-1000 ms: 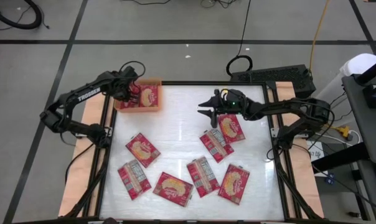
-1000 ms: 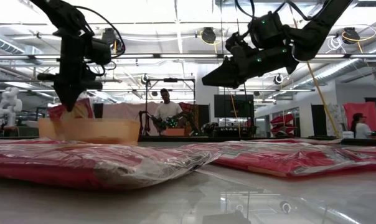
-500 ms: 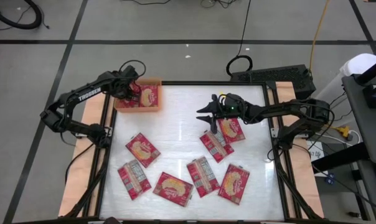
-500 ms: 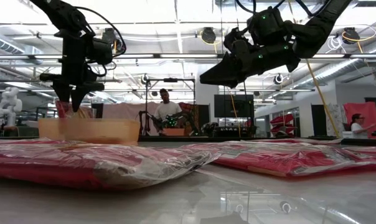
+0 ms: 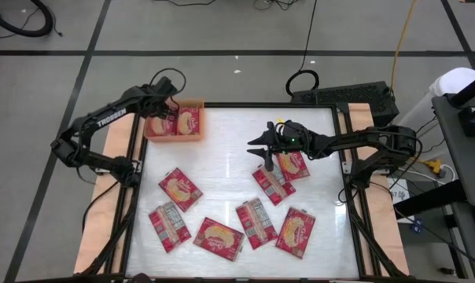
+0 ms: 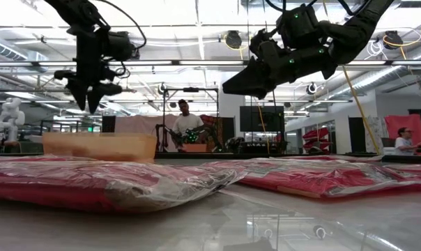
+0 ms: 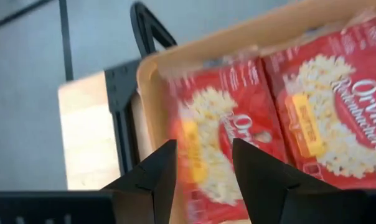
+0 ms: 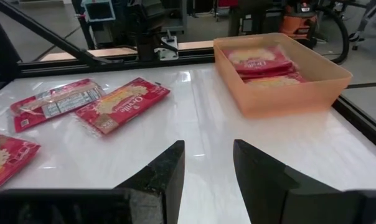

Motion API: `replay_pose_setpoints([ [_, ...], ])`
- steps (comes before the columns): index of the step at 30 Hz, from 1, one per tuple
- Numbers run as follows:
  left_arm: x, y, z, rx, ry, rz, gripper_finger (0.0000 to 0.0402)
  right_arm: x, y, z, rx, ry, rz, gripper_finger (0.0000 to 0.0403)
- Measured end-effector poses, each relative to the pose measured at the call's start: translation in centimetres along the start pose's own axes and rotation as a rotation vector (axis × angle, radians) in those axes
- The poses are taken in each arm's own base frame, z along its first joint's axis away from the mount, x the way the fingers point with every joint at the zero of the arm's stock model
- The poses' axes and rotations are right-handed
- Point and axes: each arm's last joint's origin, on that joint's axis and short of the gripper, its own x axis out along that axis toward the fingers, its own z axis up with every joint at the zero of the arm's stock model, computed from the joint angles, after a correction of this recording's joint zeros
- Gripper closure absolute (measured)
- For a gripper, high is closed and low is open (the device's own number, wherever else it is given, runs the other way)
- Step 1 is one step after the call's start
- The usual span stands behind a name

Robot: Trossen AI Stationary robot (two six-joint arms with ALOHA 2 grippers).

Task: Sort popcorn bags into baskets
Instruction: Put the red popcorn bag into the orange bin

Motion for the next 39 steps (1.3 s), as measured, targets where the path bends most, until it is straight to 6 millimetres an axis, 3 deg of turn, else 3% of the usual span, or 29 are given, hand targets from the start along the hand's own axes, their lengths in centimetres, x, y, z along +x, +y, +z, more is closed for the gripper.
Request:
replay_pose_setpoints([
  [5, -0.3, -0.2, 0.6, 0.074, -0.057, -0.014, 0.0243, 0.0, 0.0, -0.1, 0.017, 0.010, -0.003, 0.0271],
  [9, 0.0, -1.6, 0.1, 0.173, -0.085, -0.083, 0.0243, 0.0, 0.0, -0.6, 0.050, 0.068, -0.004, 0.0271],
  [16, -0.6, -7.5, -2.1, 0.371, -0.284, -0.373, 0.0243, -0.5, 0.7, -3.3, 0.148, 0.348, 0.000, 0.0265],
  [24, -4.0, -13.5, -5.4, 0.468, -0.656, -0.659, 0.0243, -1.3, 2.0, -5.3, 0.236, 0.585, 0.008, 0.0217],
  [28, -5.1, -15.0, -7.3, 0.486, -0.762, -0.767, 0.0243, -1.2, 4.2, -5.6, 0.212, 0.625, 0.069, 0.0180],
  [31, -5.7, -15.7, -8.8, 0.561, -0.809, -0.813, 0.0243, -1.4, 7.0, -6.0, 0.155, 0.668, 0.153, 0.0162],
  [35, -6.4, -16.4, -10.6, 0.672, -0.833, -0.856, 0.0243, -2.1, 10.8, -6.7, 0.055, 0.725, 0.199, 0.0157],
  [39, -6.7, -16.6, -11.5, 0.649, -0.840, -0.787, 0.0242, -3.1, 13.6, -7.4, -0.058, 0.748, 0.174, 0.0163],
])
